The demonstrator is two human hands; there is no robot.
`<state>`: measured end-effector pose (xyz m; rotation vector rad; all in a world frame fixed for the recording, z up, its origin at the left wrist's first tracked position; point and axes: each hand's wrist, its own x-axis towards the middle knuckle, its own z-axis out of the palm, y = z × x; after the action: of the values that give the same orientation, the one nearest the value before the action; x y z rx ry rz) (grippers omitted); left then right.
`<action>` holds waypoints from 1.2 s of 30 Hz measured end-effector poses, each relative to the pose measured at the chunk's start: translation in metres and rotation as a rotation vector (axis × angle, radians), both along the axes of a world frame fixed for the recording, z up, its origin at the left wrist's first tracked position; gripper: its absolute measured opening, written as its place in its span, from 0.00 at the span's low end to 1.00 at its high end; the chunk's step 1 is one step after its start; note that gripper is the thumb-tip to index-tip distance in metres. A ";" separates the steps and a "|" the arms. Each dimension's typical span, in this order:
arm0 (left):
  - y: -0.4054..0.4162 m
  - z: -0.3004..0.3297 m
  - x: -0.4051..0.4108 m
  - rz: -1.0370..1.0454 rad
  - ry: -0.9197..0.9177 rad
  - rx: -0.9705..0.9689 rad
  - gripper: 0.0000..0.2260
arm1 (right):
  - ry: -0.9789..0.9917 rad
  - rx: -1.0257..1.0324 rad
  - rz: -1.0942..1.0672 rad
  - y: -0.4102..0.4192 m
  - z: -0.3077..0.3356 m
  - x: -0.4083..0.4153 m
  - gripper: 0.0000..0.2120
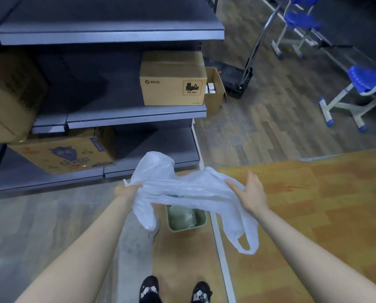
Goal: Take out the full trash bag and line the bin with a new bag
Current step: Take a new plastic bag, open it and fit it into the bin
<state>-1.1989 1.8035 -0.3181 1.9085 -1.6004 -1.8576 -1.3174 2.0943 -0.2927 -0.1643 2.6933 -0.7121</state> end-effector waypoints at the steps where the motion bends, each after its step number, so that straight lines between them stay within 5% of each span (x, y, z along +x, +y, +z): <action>1: 0.004 0.003 -0.002 0.013 0.030 0.029 0.24 | 0.046 -0.058 0.083 -0.009 0.007 0.006 0.47; 4: 0.018 0.012 -0.009 0.006 0.104 0.151 0.26 | 0.129 -0.045 0.493 -0.037 0.016 0.029 0.55; 6: 0.025 0.019 -0.011 -0.048 0.126 0.250 0.15 | 0.135 0.084 0.658 -0.052 0.007 0.041 0.53; 8: 0.028 0.029 -0.009 -0.136 0.132 0.312 0.10 | 0.182 0.282 0.703 -0.060 -0.004 0.043 0.40; 10: 0.022 0.033 -0.004 -0.202 0.101 0.254 0.20 | 0.244 0.419 0.623 -0.059 -0.007 0.035 0.22; 12: 0.016 0.041 0.005 -0.367 -0.080 0.068 0.29 | 0.251 0.482 0.545 -0.054 -0.005 0.026 0.16; 15: 0.013 0.044 0.016 -0.687 -0.380 -0.471 0.28 | 0.259 0.515 0.579 -0.049 0.002 0.020 0.14; 17: 0.015 0.038 0.016 -0.890 -0.171 -0.912 0.27 | 0.270 0.520 0.634 -0.049 0.005 0.019 0.11; 20: 0.045 0.037 0.007 -1.329 0.295 -1.148 0.26 | 0.287 0.508 0.694 -0.057 0.006 0.019 0.11; 23: 0.082 0.039 -0.002 -1.713 0.250 -1.141 0.25 | 0.291 0.463 0.753 -0.066 0.006 0.023 0.16; 31: 0.063 0.014 0.004 -1.848 -0.166 -1.083 0.12 | 0.325 0.460 0.929 -0.059 0.005 0.029 0.29; 34: 0.048 0.018 0.006 -1.823 -0.238 -0.820 0.42 | 0.474 0.277 1.013 -0.048 0.006 0.028 0.29; 36: 0.038 0.019 0.008 -1.595 -0.205 -0.675 0.48 | 0.572 0.279 1.066 -0.041 0.006 0.024 0.26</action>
<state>-1.1914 1.8412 -0.2992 0.3191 -3.6059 -0.7247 -1.2934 2.0528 -0.2872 -1.7570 2.5542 0.0700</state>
